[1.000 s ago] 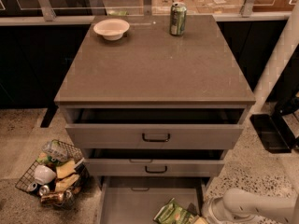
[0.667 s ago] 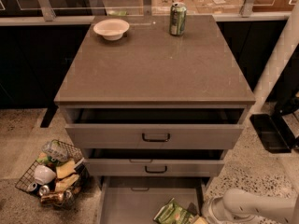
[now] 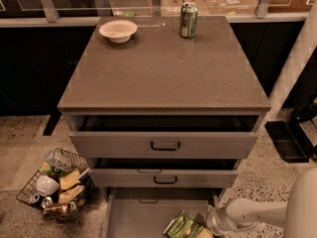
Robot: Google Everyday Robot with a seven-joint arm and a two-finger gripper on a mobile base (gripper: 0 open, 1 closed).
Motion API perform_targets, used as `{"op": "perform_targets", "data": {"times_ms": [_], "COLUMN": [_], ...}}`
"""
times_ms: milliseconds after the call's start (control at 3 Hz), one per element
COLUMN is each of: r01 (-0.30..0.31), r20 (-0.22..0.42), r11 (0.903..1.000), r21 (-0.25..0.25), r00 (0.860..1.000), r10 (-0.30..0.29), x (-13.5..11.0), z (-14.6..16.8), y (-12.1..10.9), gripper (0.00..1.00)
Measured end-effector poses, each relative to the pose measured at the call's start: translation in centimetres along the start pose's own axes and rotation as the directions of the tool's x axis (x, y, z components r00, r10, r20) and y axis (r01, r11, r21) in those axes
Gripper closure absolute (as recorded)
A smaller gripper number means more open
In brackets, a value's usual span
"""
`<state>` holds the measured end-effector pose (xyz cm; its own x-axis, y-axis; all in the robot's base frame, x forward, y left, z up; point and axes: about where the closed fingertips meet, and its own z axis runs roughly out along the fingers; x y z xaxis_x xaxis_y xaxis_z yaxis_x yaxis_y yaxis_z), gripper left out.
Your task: Pick green jalapeno chip bag from bottom drawer and place on counter
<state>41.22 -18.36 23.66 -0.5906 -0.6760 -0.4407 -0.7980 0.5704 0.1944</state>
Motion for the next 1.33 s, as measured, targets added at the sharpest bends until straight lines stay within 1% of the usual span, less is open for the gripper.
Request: {"op": "perform_targets", "data": {"times_ms": [333,667,1333], "r01": [0.014,0.026,0.051], "r20": [0.001,-0.008,-0.019], "r11": [0.9992,0.9988,0.9982], "r21": [-0.037,-0.042,-0.03], "r00": [1.0,1.0,0.998], "r10": [-0.014,-0.026,-0.052], "x": [0.7,1.5,2.1], "z": [2.9,4.9,7.8], "y": [0.1,-0.1,0.1], "gripper": [0.0,0.0,0.0]}}
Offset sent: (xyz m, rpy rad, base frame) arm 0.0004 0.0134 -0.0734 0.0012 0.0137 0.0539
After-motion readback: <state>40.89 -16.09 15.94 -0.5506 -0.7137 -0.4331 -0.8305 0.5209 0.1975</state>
